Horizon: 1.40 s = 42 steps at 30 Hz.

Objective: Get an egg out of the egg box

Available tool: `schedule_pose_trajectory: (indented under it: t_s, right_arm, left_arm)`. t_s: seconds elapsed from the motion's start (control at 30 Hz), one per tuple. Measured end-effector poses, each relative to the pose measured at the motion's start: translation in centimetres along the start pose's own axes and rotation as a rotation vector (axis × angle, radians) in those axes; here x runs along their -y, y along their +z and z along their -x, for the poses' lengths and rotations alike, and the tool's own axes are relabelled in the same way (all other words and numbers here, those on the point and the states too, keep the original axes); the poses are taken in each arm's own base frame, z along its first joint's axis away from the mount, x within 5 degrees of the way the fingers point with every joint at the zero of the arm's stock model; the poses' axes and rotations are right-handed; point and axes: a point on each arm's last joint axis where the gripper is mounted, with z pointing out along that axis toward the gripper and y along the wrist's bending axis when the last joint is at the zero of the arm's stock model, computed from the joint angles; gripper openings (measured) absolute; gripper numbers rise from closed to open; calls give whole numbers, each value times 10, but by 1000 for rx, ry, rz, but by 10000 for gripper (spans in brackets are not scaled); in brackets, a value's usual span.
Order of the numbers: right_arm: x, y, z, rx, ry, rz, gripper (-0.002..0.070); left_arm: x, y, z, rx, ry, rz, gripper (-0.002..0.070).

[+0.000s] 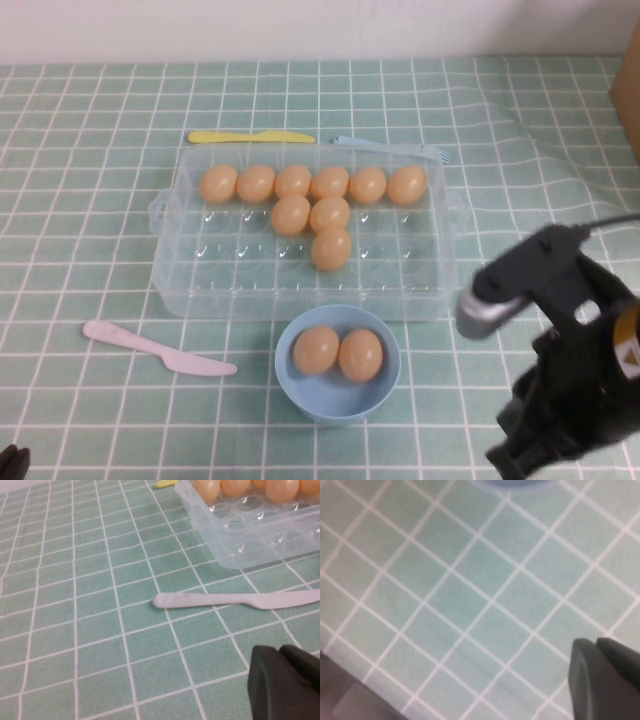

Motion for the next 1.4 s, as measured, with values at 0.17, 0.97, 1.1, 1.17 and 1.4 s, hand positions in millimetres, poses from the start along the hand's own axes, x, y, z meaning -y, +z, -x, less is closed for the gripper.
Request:
schedule_pose_trajectory:
  t_s: [0.17, 0.97, 1.1, 1.17, 1.4]
  right_arm:
    - [2, 5, -19, -36, 9, 6, -15]
    - [73, 53, -145, 671, 162, -219, -17]
    - [82, 45, -170, 832, 257, -336, -17]
    - [83, 42, -180, 909, 287, -391, -17]
    - [80, 30, -202, 1071, 353, -510, -17]
  left_arm:
    - [0, 0, 0, 0, 0, 0, -5]
    - [0, 0, 0, 0, 0, 0, -5]
    - [0, 0, 0, 0, 0, 0, -5]
    - [0, 0, 0, 0, 0, 0, -5]
    - [0, 0, 0, 0, 0, 0, -5]
